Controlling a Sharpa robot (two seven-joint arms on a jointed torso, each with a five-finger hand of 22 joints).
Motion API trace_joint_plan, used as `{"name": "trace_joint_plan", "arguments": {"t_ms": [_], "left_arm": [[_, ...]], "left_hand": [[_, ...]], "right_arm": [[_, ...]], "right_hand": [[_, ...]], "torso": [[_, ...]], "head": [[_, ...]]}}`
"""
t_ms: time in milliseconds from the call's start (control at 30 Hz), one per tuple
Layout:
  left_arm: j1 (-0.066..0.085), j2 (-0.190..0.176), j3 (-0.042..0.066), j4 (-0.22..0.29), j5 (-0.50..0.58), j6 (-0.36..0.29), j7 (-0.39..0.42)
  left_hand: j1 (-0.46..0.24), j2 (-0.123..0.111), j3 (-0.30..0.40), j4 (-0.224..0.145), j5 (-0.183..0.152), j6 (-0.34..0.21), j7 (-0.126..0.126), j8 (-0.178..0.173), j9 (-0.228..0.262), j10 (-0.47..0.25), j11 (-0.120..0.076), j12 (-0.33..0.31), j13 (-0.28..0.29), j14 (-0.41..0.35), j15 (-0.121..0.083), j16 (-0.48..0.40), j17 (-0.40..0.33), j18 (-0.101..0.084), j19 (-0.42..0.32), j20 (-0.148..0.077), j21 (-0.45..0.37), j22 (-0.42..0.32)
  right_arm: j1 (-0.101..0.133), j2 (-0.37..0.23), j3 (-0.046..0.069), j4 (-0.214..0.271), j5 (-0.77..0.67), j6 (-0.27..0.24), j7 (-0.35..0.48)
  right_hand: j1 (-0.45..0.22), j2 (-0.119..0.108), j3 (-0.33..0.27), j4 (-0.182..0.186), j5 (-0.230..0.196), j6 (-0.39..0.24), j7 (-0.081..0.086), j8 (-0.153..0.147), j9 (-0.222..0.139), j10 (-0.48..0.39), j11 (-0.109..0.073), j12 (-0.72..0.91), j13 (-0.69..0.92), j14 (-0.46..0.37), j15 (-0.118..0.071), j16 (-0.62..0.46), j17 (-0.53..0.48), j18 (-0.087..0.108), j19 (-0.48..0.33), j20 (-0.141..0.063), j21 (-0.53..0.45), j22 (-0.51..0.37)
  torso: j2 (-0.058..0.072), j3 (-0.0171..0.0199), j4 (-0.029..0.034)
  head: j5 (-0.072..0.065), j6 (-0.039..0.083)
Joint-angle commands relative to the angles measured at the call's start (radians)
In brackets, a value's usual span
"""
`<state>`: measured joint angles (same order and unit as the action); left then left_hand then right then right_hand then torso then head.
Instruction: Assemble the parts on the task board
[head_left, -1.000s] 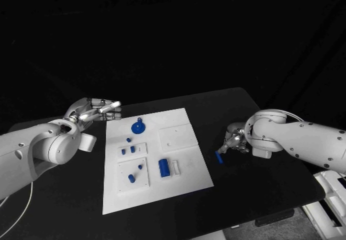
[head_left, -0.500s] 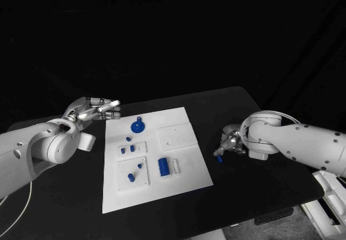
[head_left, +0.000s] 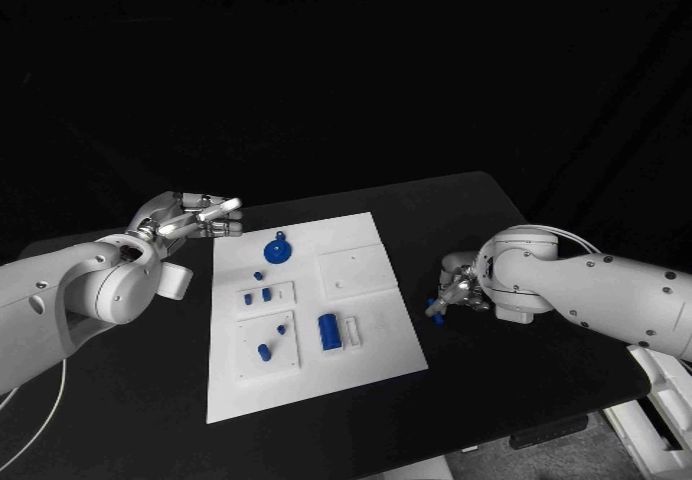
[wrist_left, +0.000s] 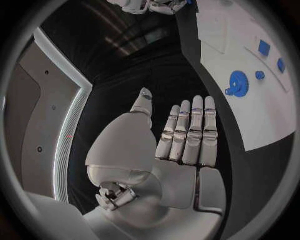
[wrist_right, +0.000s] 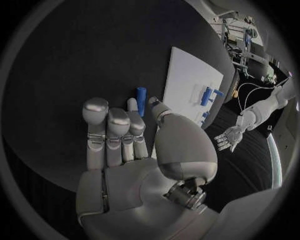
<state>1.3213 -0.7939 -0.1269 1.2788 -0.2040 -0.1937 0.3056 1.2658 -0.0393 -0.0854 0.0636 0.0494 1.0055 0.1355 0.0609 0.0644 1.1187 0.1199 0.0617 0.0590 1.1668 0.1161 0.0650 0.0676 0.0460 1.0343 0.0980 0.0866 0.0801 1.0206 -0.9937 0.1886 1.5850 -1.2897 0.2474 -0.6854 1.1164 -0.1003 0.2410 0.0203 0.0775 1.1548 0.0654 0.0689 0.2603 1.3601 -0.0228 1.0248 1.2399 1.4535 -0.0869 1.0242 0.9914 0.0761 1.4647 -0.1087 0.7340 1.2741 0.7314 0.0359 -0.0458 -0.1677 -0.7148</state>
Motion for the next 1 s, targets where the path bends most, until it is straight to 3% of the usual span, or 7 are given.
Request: {"name": "trace_joint_plan", "arguments": {"t_ms": [33,533,667,733,833,900,1000], "left_arm": [[0.001,-0.002,0.001,0.004,0.003,0.015,0.001],[0.001,-0.011,0.000,0.009,-0.001,0.034,-0.009],[0.001,-0.012,0.000,0.009,-0.001,0.036,-0.011],[0.001,-0.012,0.000,0.010,-0.002,0.036,-0.012],[0.001,-0.013,0.000,0.010,-0.002,0.037,-0.013],[0.001,-0.014,0.000,0.011,-0.002,0.038,-0.014],[0.001,-0.014,0.000,0.011,-0.002,0.038,-0.016]], "left_hand": [[0.002,0.007,-0.001,-0.004,-0.002,0.002,0.002,0.002,0.000,0.004,0.001,-0.003,0.001,0.003,0.001,0.000,0.000,-0.017,-0.008,0.001,-0.003,0.000],[0.002,0.008,-0.003,-0.004,-0.002,0.003,0.005,0.002,0.000,0.006,0.003,-0.002,0.001,0.000,0.002,0.000,0.000,-0.018,-0.012,0.002,-0.005,-0.001],[0.003,0.008,-0.003,-0.003,-0.002,0.002,0.005,0.002,0.000,0.004,0.003,-0.003,0.001,0.000,0.002,0.000,0.000,-0.018,-0.013,0.002,-0.005,-0.001],[0.003,0.008,-0.003,-0.003,-0.002,0.002,0.005,0.002,0.000,0.004,0.003,-0.003,0.001,0.000,0.002,0.000,0.000,-0.018,-0.013,0.002,-0.005,-0.001],[0.004,0.006,-0.002,-0.002,-0.002,-0.001,0.008,0.002,0.000,0.002,0.006,-0.002,0.001,-0.001,0.002,0.000,0.000,-0.018,-0.014,0.003,-0.006,-0.002],[0.004,0.006,-0.002,-0.002,-0.002,-0.001,0.008,0.002,0.000,0.002,0.006,-0.002,0.001,-0.001,0.002,0.000,0.000,-0.018,-0.014,0.003,-0.006,-0.002],[0.005,0.004,0.000,-0.001,-0.002,-0.003,0.010,0.002,0.000,0.000,0.007,-0.003,0.001,-0.001,0.003,0.000,0.000,-0.018,-0.014,0.003,-0.006,-0.002]], "right_arm": [[-0.039,0.013,-0.020,-0.016,-0.080,0.035,-0.070],[-0.083,0.049,-0.022,-0.040,-0.119,0.001,-0.073],[-0.086,0.051,-0.023,-0.039,-0.126,-0.004,-0.073],[-0.087,0.051,-0.023,-0.039,-0.129,-0.009,-0.073],[-0.088,0.051,-0.023,-0.037,-0.118,-0.017,-0.073],[-0.088,0.050,-0.023,-0.035,-0.096,-0.021,-0.073],[-0.088,0.048,-0.023,-0.033,-0.060,-0.026,-0.070]], "right_hand": [[-0.003,0.002,0.014,-0.005,-0.010,-0.004,0.000,-0.006,-0.145,0.002,-0.001,-0.003,-0.001,0.000,0.005,-0.001,-0.001,-0.004,0.054,0.005,-0.004,0.000],[-0.005,0.014,0.043,-0.040,-0.009,-0.001,-0.001,-0.006,-0.147,0.002,-0.003,0.003,0.005,-0.001,0.003,-0.004,-0.002,-0.004,0.055,0.002,-0.003,-0.003],[-0.002,0.019,0.046,-0.057,0.032,-0.004,-0.001,-0.006,-0.150,0.001,-0.003,0.002,0.005,-0.001,0.003,-0.005,-0.003,-0.004,0.055,0.002,-0.004,-0.003],[0.003,0.026,0.051,-0.071,0.083,-0.010,0.001,-0.006,-0.153,0.000,-0.003,0.001,0.005,-0.001,0.002,-0.005,-0.004,-0.003,0.055,0.002,-0.006,-0.005],[0.018,0.053,0.122,-0.138,0.243,-0.024,0.007,-0.006,-0.167,-0.007,-0.002,0.000,0.007,-0.001,0.002,-0.007,-0.005,-0.004,0.055,0.001,-0.006,-0.005],[0.006,0.062,0.220,-0.187,0.355,-0.039,0.017,-0.007,-0.183,-0.014,0.000,-0.002,0.009,-0.003,0.003,-0.008,-0.005,-0.003,0.054,0.001,-0.007,-0.004],[-0.051,0.054,0.392,-0.242,0.439,-0.054,0.029,-0.006,-0.194,-0.018,0.003,0.000,0.011,-0.005,0.004,-0.009,-0.006,0.000,0.053,0.002,-0.006,0.000]], "torso": [[0.001,0.0021,0.0011],[0.000,0.0006,-0.0006],[-0.001,0.0003,-0.0012],[0.000,0.0003,-0.0008],[0.000,0.0010,-0.0003],[0.000,0.0011,-0.0002],[0.000,0.0008,-0.0009]], "head": [[0.004,-0.002],[0.019,-0.013],[0.019,-0.014],[0.018,-0.015],[0.018,-0.016],[0.016,-0.016],[0.016,-0.016]]}}
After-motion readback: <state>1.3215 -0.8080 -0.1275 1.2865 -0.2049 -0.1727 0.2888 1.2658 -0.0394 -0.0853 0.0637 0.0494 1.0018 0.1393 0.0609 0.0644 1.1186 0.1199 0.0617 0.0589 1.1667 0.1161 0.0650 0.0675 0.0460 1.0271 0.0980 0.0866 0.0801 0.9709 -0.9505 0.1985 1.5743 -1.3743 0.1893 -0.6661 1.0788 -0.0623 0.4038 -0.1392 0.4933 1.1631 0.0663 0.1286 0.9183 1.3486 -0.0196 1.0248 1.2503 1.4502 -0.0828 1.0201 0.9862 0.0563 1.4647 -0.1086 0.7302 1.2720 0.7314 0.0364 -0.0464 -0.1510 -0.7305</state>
